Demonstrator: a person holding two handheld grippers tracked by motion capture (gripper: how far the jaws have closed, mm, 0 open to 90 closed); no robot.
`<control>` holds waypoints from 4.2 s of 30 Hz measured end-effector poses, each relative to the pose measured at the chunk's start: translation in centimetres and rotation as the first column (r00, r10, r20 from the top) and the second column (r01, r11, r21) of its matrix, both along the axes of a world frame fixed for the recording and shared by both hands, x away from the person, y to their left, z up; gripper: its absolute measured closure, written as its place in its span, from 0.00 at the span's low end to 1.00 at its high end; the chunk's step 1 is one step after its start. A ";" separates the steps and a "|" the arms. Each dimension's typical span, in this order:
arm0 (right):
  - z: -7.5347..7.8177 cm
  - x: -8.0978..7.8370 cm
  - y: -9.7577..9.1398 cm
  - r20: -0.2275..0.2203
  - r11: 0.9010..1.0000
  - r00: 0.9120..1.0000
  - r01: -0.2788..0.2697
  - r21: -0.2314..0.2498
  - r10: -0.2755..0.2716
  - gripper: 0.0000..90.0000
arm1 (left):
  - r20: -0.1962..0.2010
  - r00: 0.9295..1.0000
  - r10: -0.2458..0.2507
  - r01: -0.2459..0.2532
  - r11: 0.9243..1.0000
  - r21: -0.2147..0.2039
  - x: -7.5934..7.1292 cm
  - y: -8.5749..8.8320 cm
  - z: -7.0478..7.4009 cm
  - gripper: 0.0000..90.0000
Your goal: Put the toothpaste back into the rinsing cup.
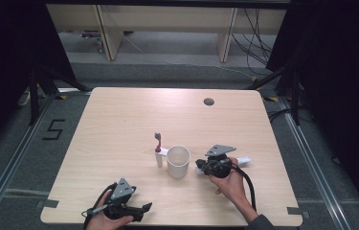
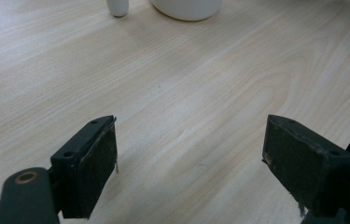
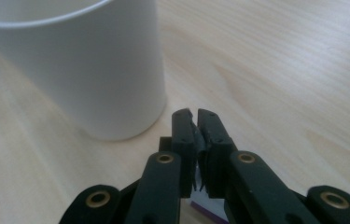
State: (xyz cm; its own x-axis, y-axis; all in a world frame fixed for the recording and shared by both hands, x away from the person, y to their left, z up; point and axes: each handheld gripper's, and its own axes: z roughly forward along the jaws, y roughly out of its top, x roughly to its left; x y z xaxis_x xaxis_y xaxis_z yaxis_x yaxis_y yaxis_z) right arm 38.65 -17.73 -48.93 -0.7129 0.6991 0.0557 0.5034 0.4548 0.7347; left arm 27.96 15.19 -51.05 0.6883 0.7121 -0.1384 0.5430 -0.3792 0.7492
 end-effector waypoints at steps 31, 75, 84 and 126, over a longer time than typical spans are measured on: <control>-0.4 -7.8 -3.3 -0.119 0.979 0.977 -0.186 -0.087 0.175 0.94 | -0.012 1.000 -0.003 0.003 1.000 0.000 -0.1 -0.1 -0.2 0.20; 1.2 -1.3 -4.6 -0.222 0.952 0.928 0.273 -0.137 -0.298 0.27 | -0.013 1.000 0.005 -0.005 1.000 0.004 0.1 -0.1 -0.1 0.20; 0.7 -0.6 -4.3 -0.230 0.954 0.931 0.249 -0.166 -0.283 0.31 | -0.010 1.000 0.002 -0.002 1.000 0.002 0.1 -0.1 -0.1 0.20; 2.1 3.9 -5.6 -0.381 0.882 0.915 -0.067 -0.466 -0.131 0.82 | -0.012 1.000 -0.008 0.008 1.000 0.013 0.1 -0.2 0.0 0.20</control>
